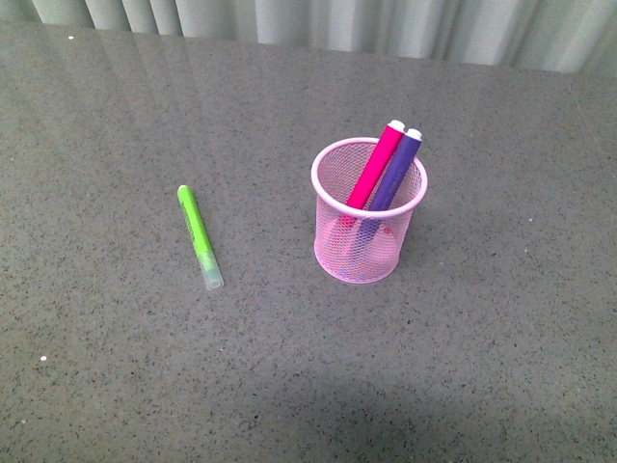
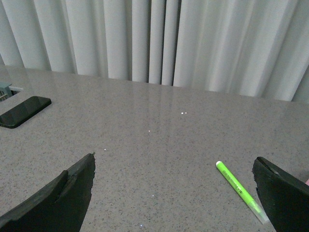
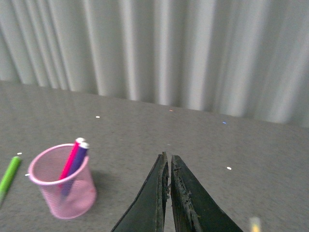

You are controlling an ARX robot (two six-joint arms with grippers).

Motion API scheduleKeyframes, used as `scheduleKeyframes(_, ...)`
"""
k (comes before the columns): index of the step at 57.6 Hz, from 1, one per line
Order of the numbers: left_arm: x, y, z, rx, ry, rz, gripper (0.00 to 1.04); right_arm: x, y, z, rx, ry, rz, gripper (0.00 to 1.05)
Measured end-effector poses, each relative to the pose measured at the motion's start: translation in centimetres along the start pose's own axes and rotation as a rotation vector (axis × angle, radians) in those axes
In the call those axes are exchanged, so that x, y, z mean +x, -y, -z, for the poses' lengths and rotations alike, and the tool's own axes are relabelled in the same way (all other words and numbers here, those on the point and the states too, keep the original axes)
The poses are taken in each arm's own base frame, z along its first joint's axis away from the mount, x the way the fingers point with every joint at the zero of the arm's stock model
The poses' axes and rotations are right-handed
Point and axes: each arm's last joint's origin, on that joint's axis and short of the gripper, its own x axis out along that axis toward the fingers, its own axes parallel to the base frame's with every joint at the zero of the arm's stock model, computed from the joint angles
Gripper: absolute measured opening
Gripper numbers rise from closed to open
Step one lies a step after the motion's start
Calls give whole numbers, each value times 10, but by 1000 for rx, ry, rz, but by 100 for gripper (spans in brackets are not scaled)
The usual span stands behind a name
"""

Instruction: Insert purple and pink pens into pink cup

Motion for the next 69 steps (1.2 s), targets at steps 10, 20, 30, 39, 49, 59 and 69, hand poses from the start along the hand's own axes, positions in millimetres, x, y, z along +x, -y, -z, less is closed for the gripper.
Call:
scheduleKeyframes(10,0,0,0,0,0,1,97,-3,-2,0,0,0,-15,3)
scheduleKeyframes(20,0,0,0,0,0,1,97,-13,-2,4,0,-19,-18,3)
scheduleKeyframes(30,0,0,0,0,0,1,97,-15,-2,3,0,-4,-17,3)
scheduleKeyframes(39,0,0,0,0,0,1,97,-15,-2,3,0,-3,-18,3)
scheduleKeyframes(49,0,0,0,0,0,1,97,-15,-2,3,0,-3,-18,3)
scheduleKeyframes(59,0,0,0,0,0,1,97,-15,-2,3,0,-3,-18,3)
scheduleKeyframes(69,0,0,0,0,0,1,97,-15,-2,3,-1,-3,-17,29)
